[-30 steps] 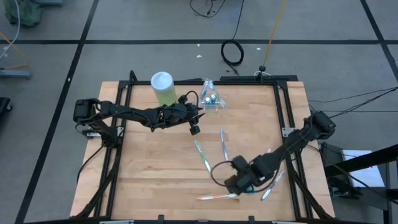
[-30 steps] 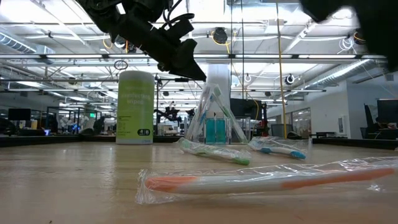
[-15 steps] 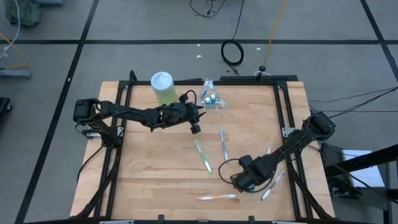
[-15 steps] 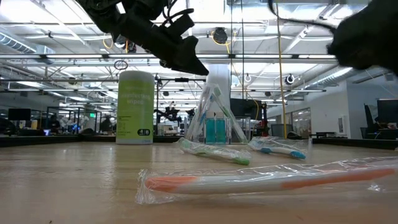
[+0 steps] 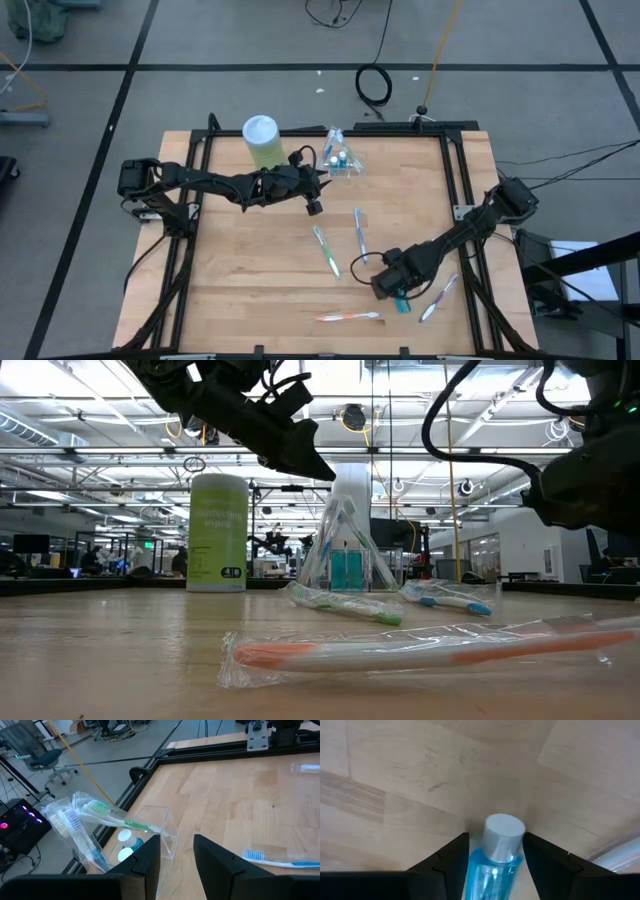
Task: Pick & Place toothbrushing station
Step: Put the mouthwash bottle into the transparent organizer
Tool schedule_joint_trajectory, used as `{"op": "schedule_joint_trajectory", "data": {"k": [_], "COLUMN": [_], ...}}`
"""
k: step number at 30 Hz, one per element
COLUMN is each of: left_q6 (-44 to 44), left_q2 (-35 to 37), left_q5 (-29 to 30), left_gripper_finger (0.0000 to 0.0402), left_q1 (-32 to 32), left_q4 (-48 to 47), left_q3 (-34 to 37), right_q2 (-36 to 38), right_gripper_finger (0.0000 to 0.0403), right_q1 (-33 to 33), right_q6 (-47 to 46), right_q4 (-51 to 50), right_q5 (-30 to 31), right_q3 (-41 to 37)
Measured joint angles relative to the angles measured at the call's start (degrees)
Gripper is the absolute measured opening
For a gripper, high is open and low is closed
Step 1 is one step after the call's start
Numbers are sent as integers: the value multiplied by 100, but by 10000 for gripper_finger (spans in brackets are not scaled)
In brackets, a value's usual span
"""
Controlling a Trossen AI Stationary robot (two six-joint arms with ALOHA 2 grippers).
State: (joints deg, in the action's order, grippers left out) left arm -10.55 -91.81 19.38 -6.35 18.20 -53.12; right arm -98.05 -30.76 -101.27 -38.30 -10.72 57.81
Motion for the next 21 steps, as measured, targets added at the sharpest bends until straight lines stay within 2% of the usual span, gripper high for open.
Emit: {"op": "schedule_joint_trajectory", "data": {"k": [6, 15, 18, 21], "left_q6": [21, 233, 358, 467], "left_q2": [0, 0, 0, 0], "left_q5": [0, -1, -1, -1], "left_gripper_finger": [124, 124, 124, 124], "left_q1": [0, 0, 0, 0], "left_q4": [0, -141, -205, -207], "left_q3": [0, 0, 0, 0], "right_q2": [18, 40, 79, 234], "right_gripper_finger": [171, 94, 91, 107], "right_q1": [-5, -7, -14, -12], "right_q6": [40, 701, 1090, 1270], "right_q4": [410, 446, 465, 468], "right_q5": [-41, 2, 103, 262], "right_q3": [-348, -359, -362, -375]}}
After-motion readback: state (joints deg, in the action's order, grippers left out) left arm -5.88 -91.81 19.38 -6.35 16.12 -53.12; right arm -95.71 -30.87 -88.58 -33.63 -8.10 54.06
